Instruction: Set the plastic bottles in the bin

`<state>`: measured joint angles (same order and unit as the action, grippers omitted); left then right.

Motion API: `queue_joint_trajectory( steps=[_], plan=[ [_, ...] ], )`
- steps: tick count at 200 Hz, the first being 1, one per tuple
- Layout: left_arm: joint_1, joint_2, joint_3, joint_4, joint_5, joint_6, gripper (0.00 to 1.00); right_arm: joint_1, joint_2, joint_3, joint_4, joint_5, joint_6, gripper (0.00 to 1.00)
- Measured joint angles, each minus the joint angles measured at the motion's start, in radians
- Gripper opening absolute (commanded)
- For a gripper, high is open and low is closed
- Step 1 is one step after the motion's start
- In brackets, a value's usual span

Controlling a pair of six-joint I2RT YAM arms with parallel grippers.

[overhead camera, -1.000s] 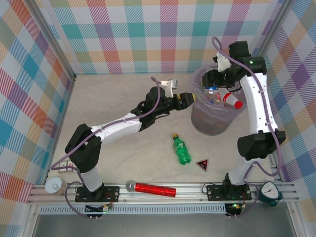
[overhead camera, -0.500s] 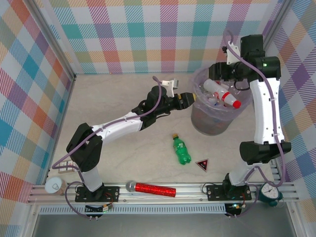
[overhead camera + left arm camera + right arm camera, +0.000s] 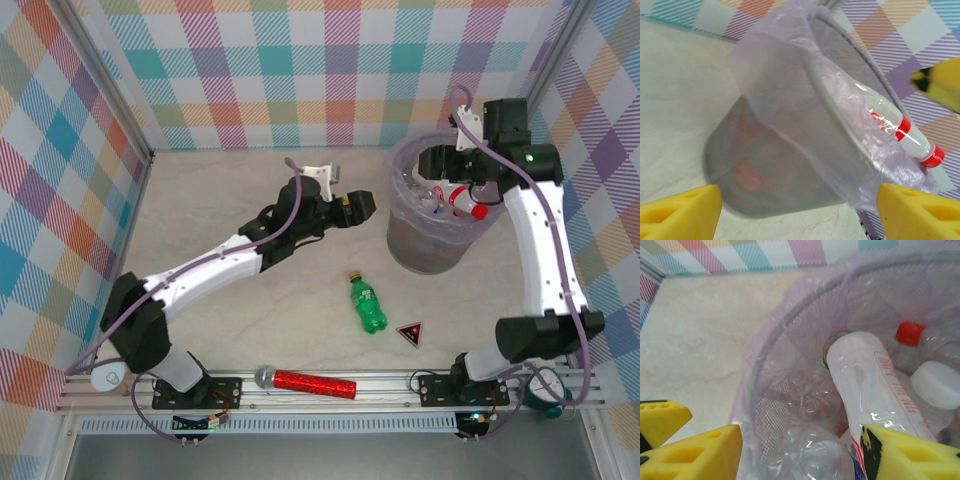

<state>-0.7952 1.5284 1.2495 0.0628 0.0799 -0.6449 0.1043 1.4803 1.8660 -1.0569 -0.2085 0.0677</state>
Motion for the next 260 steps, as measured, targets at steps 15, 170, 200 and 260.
queue_joint_trajectory(
  steps=[15, 170, 200, 260],
  plan=[
    [-0.007, -0.043, -0.025, -0.085, -0.046, -0.051, 0.82, 0.000, -0.081, -0.060, 0.053, 0.012, 0.014, 0.72],
    [-0.206, 0.280, -0.111, -0.286, -0.076, -0.528, 0.82, -0.073, -0.381, -0.405, 0.180, 0.025, 0.055, 0.93],
    [-0.211, 0.315, -0.109, -0.267, -0.062, -0.573, 0.66, -0.092, -0.428, -0.435, 0.173, 0.012, 0.055, 0.92],
    [-0.211, 0.317, -0.026, -0.327, -0.075, -0.557, 0.57, -0.139, -0.431, -0.457, 0.160, -0.055, 0.050, 0.89]
  ],
)
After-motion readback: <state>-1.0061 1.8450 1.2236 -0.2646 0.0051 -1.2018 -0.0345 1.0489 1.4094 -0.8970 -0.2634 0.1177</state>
